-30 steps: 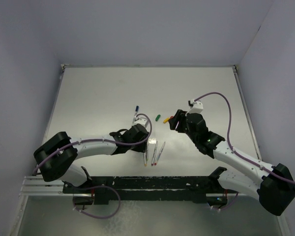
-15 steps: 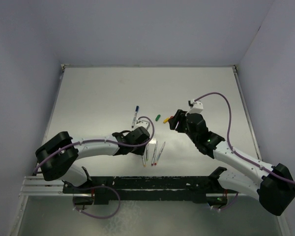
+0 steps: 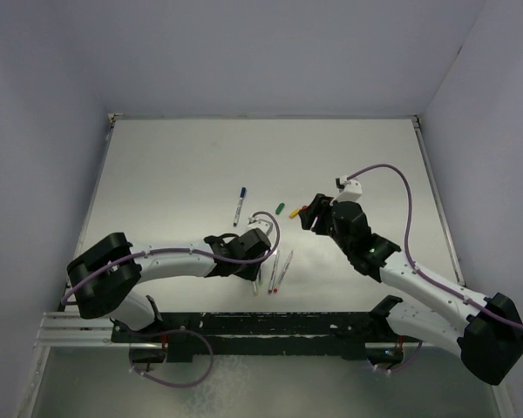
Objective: Insert the pens into the pen caps
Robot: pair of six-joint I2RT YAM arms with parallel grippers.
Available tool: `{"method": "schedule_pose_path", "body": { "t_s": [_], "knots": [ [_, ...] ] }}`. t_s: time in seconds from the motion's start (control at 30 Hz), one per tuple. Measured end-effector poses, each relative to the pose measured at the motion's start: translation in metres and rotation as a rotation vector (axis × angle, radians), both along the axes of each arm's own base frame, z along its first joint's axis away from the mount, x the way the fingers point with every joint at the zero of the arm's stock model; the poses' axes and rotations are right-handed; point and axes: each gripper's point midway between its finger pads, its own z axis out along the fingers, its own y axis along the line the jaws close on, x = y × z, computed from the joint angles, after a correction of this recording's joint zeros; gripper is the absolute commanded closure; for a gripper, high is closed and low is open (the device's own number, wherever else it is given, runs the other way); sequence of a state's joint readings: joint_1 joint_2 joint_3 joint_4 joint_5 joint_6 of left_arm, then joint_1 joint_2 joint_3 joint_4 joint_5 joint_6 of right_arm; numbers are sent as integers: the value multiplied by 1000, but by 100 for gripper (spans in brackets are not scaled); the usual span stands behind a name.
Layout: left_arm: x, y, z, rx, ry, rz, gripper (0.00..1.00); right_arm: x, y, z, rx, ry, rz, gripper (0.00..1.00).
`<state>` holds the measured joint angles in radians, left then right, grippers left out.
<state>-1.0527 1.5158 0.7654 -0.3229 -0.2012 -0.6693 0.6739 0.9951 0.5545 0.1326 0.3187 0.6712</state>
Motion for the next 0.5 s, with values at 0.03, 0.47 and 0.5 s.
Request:
{"method": "schedule_pose_path", "body": {
  "t_s": [0.03,0.47,0.5],
  "knots": [
    [-1,0,0,1,2,-3,69,0,0,0,1,0,1,40],
    [-9,4,-2,35,33,-14,65,-1,2,0,12,6,8,40],
    [-9,4,-2,40,34,-14,65,-1,3,0,14,7,9,40]
  ]
}}
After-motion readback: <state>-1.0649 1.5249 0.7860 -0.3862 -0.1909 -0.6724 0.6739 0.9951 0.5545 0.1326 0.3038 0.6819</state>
